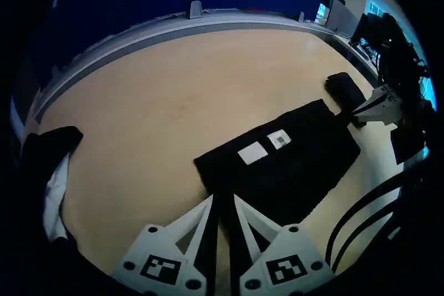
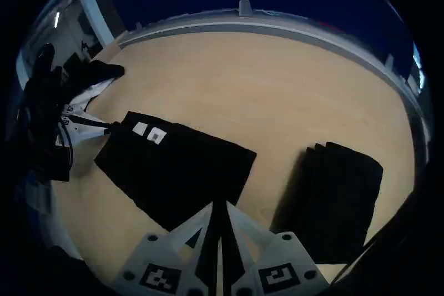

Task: Fold towel

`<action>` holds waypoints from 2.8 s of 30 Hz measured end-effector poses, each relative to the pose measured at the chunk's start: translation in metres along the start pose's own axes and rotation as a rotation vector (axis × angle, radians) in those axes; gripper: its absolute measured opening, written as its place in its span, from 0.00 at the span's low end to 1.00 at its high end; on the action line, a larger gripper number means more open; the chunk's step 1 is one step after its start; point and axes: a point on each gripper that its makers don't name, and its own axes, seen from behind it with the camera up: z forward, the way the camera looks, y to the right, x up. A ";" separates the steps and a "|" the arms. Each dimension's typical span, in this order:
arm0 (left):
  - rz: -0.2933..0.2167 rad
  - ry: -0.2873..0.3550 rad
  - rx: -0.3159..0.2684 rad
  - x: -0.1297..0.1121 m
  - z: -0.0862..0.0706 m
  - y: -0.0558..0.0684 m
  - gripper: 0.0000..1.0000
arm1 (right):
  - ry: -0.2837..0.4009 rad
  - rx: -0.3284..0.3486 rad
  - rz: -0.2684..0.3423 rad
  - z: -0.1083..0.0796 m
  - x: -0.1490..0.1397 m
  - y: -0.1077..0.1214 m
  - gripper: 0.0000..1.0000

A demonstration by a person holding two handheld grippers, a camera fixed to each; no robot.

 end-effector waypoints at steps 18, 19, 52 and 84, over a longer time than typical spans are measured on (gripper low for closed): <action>0.012 0.010 0.037 0.014 0.006 -0.014 0.52 | 0.023 -0.049 0.056 0.013 0.014 0.015 0.14; 0.013 0.012 0.042 0.015 0.006 -0.015 0.55 | 0.025 -0.053 0.059 0.013 0.015 0.016 0.16; -0.047 0.095 0.101 0.013 -0.033 -0.025 0.91 | 0.098 -0.064 0.008 -0.011 0.018 0.005 0.97; -0.192 0.353 0.296 -0.006 -0.148 -0.040 0.91 | 0.269 -0.087 0.040 -0.060 0.003 -0.014 1.00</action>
